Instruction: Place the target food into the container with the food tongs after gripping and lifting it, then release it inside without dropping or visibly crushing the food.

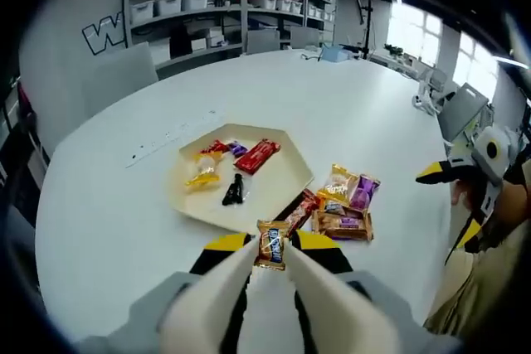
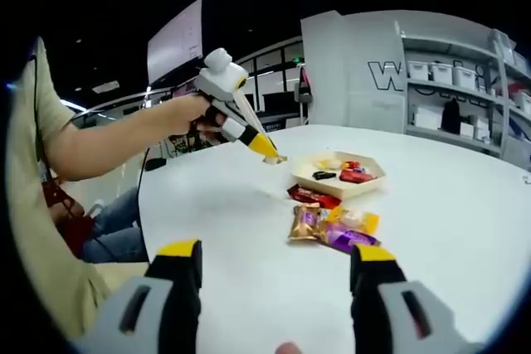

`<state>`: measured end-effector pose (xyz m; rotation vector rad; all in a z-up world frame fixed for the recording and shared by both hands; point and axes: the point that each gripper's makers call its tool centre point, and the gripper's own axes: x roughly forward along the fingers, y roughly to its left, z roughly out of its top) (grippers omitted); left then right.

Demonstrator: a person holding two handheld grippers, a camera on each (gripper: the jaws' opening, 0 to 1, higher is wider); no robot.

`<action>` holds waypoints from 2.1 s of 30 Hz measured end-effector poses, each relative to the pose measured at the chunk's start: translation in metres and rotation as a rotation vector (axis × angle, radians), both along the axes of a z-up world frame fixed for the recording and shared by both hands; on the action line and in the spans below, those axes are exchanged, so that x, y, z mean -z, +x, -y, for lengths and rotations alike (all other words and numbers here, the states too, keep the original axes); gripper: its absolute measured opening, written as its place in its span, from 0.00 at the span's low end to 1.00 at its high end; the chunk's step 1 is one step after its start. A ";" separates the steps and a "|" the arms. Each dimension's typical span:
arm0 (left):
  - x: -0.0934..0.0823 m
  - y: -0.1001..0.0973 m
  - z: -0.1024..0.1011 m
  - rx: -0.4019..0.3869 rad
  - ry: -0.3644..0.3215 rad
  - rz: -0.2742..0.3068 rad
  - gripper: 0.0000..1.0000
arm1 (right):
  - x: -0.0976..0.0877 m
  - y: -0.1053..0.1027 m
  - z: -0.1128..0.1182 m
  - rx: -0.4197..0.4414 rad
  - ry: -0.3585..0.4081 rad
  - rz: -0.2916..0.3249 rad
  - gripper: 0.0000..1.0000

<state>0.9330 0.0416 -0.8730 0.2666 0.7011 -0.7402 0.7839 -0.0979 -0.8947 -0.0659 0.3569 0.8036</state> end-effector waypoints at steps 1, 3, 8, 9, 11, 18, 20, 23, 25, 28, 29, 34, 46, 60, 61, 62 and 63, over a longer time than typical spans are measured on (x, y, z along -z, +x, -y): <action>-0.003 0.003 0.001 0.002 -0.005 0.002 0.18 | 0.000 0.000 0.000 0.001 0.001 -0.001 0.71; -0.005 0.008 0.002 0.005 -0.008 0.005 0.18 | 0.001 -0.001 0.001 0.002 0.001 -0.002 0.71; -0.011 0.025 0.005 0.008 -0.016 0.011 0.18 | 0.002 -0.001 0.003 0.005 0.000 -0.003 0.71; -0.012 0.027 0.006 0.007 -0.017 0.014 0.18 | 0.002 -0.001 0.003 0.006 -0.001 -0.003 0.71; -0.012 0.034 0.007 0.006 -0.012 0.019 0.18 | 0.002 -0.001 0.004 0.007 0.000 -0.004 0.71; -0.014 0.054 0.014 0.006 -0.030 0.017 0.18 | 0.001 -0.002 0.004 0.007 0.000 -0.002 0.71; -0.012 0.059 0.016 0.004 -0.025 0.018 0.18 | 0.001 -0.002 0.004 0.007 0.001 -0.003 0.71; -0.010 0.067 0.019 0.000 -0.034 0.019 0.18 | 0.002 -0.002 0.005 0.009 0.001 -0.004 0.71; -0.007 0.072 0.021 -0.001 -0.026 0.018 0.18 | 0.002 -0.003 0.005 0.008 0.000 -0.003 0.71; -0.004 0.082 0.022 -0.004 -0.015 0.025 0.18 | 0.001 -0.003 0.005 0.008 -0.002 -0.002 0.71; -0.003 0.084 0.023 -0.006 -0.014 0.027 0.18 | 0.000 -0.003 0.005 0.008 -0.001 -0.001 0.71; 0.006 0.099 0.025 -0.023 -0.002 0.018 0.18 | 0.002 -0.004 0.004 0.006 -0.004 -0.004 0.71; 0.015 0.118 0.042 -0.054 0.032 0.020 0.18 | 0.001 -0.004 0.000 -0.003 -0.007 -0.004 0.71; 0.025 0.129 0.048 -0.071 0.054 0.012 0.19 | 0.002 -0.005 0.001 -0.002 -0.012 -0.007 0.71; 0.025 0.129 0.048 -0.070 0.055 0.012 0.20 | 0.002 -0.005 0.001 -0.002 -0.011 -0.008 0.71; 0.025 0.129 0.048 -0.071 0.054 0.015 0.20 | 0.003 -0.005 0.002 -0.001 -0.013 -0.010 0.71; 0.024 0.130 0.048 -0.071 0.052 0.018 0.22 | 0.003 -0.005 0.003 0.000 -0.013 -0.011 0.71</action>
